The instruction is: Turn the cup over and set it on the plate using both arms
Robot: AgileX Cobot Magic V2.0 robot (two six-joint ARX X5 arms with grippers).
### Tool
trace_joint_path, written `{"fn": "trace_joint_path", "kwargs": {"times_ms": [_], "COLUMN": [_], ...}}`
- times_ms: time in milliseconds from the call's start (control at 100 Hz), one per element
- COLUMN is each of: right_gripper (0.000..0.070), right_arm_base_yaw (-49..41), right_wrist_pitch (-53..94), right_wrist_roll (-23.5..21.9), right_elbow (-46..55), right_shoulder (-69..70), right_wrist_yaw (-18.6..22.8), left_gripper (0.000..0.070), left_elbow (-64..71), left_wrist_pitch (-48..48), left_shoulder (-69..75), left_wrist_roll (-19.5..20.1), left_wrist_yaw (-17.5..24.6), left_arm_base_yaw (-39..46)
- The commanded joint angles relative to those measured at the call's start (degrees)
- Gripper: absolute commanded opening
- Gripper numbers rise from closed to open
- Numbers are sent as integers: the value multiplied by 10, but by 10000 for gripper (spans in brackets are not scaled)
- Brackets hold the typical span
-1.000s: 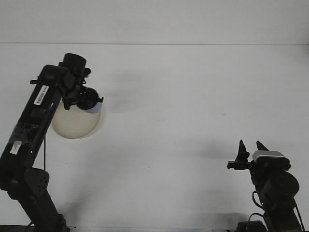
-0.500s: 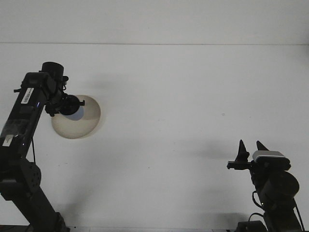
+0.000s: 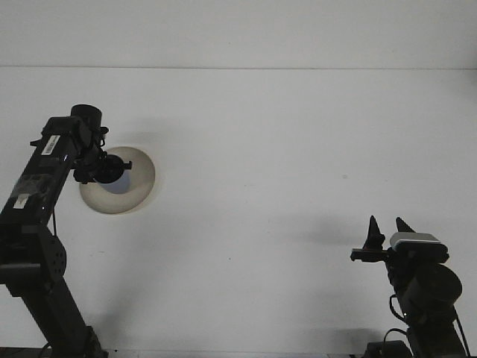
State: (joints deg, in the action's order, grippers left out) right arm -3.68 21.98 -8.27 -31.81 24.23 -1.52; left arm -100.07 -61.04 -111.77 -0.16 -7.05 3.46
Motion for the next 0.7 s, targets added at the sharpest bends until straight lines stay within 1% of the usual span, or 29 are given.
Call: {"fn": "trace_joint_path", "kwargs": {"times_ms": [0, 40, 90, 120, 180, 190, 200, 240, 280, 440, 570, 690], "right_gripper": [375, 375, 375, 375, 375, 375, 375, 375, 375, 375, 375, 375], "right_arm_base_yaw": [0, 0, 0, 0, 0, 0, 0, 0, 0, 0, 0, 0], "right_wrist_pitch": [-5, -5, -5, -5, -5, -5, -5, -5, -5, -5, -5, -5], "right_wrist_roll": [6, 6, 6, 6, 6, 6, 6, 6, 6, 6, 6, 6], "right_elbow": [0, 0, 0, 0, 0, 0, 0, 0, 0, 0, 0, 0], "right_shoulder": [1, 1, 1, 1, 1, 1, 1, 1, 1, 1, 1, 1], "right_wrist_yaw": [0, 0, 0, 0, 0, 0, 0, 0, 0, 0, 0, 0], "left_gripper": [17, 19, 45, 86, 193, 200, 225, 276, 307, 312, 312, 312], "left_elbow": [-11, -11, -11, -11, -11, -11, -11, -11, -11, -16, -46, -86], "left_wrist_pitch": [-2, -2, 0, 1, 1, 1, 1, 1, 2, 5, -9, -28], "left_shoulder": [-16, -16, -16, -16, -16, -16, -16, -16, -16, -16, -13, -4], "left_wrist_roll": [-5, -5, -5, -5, -5, -5, -5, -5, -5, -5, -9, -10], "left_wrist_yaw": [9, 17, 25, 26, 26, 26, 26, 26, 26, 26, 27, 39], "left_arm_base_yaw": [2, 4, 7, 8, 11, 12, 12, 14, 15, 19, 22, 22]}}
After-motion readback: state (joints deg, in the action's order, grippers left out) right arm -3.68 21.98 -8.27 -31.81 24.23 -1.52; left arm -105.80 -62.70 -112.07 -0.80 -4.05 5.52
